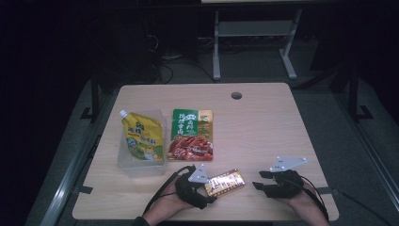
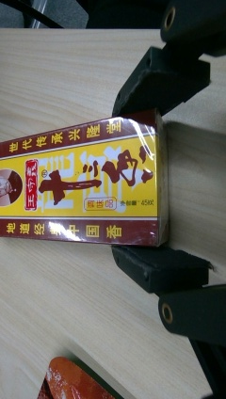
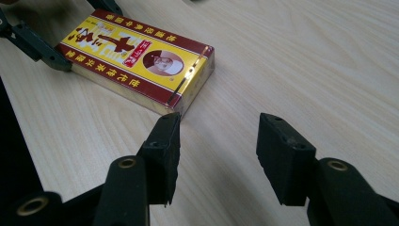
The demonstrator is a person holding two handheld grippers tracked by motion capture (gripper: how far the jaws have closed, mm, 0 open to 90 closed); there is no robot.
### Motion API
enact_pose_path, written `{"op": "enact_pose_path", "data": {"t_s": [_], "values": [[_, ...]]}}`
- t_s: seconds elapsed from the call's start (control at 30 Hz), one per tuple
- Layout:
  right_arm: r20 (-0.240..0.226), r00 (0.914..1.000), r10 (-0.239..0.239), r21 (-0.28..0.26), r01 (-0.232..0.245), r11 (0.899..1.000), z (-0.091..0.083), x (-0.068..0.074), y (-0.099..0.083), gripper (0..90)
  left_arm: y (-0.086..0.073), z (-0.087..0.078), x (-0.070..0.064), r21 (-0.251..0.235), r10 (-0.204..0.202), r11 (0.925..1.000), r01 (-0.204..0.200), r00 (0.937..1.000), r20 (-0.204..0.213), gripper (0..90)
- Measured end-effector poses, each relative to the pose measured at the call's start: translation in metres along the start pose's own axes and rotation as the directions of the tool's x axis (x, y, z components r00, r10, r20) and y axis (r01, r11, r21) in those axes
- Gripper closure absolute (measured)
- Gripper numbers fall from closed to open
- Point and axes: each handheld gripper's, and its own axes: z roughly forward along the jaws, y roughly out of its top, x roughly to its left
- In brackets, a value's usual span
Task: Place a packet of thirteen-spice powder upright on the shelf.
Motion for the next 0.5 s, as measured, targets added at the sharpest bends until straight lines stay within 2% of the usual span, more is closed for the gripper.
{"op": "enact_pose_path", "data": {"t_s": [0.3, 0.5], "values": [[0.002, 1.0000, -0.003, -0.004, 0.003, 1.000, -0.001, 0.000, 0.000, 49.5, 0.002, -0.005, 0.000, 0.011, 0.019, 0.9998, -0.019, 0.9997, -0.013, 31.7], [0.002, 1.0000, -0.003, -0.006, 0.003, 1.000, -0.001, 0.000, 0.000, 49.7, 0.005, -0.011, -0.001, -0.022, 0.003, 0.9998, -0.003, 0.9998, -0.019, 32.1]]}}
